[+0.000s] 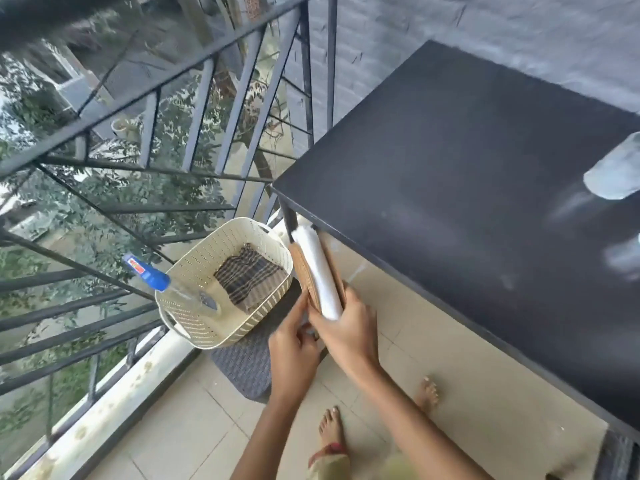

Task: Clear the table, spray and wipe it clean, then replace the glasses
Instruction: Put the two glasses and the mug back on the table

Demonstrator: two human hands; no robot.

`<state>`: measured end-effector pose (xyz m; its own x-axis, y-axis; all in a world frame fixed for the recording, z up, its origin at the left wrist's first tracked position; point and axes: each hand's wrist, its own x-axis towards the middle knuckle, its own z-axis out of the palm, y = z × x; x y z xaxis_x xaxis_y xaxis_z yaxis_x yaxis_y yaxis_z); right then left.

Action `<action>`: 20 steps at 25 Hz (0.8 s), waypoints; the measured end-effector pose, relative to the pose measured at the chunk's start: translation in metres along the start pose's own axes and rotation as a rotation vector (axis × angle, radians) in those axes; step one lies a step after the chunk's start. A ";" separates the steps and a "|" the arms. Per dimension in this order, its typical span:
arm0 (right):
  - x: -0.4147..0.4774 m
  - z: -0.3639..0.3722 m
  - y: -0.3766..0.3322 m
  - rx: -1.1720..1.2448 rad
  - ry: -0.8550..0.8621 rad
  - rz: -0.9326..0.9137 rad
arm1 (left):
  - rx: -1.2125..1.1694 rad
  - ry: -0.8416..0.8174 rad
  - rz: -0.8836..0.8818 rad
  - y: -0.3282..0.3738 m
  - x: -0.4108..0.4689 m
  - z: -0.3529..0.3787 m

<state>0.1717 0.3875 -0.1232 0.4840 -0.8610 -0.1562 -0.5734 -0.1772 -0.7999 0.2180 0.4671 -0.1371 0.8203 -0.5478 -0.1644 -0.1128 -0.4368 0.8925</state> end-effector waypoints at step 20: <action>0.048 -0.370 -0.086 0.074 0.746 -0.102 | -0.164 -0.485 0.788 0.369 0.003 0.140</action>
<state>-0.0007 0.1850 0.1523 -0.0583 -0.9412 0.3329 -0.4909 -0.2633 -0.8305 0.1002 0.2047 0.1335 0.2141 -0.8965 0.3880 -0.4255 0.2719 0.8631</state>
